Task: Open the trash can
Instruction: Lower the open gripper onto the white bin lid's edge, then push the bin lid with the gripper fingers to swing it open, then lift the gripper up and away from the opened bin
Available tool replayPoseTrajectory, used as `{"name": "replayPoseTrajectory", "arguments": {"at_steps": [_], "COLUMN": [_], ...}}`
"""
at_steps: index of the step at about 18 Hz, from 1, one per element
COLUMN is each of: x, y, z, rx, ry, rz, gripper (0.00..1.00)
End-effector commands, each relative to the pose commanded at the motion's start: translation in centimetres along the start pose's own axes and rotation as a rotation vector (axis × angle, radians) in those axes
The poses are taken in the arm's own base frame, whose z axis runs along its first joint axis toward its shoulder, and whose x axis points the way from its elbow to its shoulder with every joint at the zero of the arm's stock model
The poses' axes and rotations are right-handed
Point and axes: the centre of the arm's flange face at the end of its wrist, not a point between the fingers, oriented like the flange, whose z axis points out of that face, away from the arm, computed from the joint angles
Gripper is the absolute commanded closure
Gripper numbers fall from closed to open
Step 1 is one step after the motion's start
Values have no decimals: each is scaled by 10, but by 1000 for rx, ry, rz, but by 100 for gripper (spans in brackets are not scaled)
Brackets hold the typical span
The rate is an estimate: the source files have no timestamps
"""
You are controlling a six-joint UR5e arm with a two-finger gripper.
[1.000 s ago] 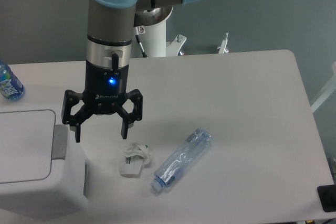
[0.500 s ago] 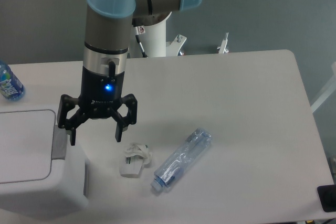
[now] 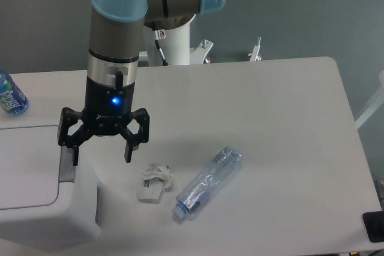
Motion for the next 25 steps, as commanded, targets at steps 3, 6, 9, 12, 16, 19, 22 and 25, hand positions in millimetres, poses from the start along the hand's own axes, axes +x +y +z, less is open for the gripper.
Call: {"name": "replayPoseTrajectory", "arguments": {"at_steps": [3,6,9,12,16,19,22,25], "x": [-1,-2,1,0,1,3,9,-13], "y": [1,1,4,4,4,0,-12,-37], "z": [9,11,16,18,18,12,-8,-42], "rx": [-12,-14,-23,-25,-24,-12,36,114], "ry": [-2,-2,-2,-4,-3,-1,-3,-56], "rz": [0,0,4,2,3,6,19,-1], "gripper": [0,0,0,0,0,0,0,0]}}
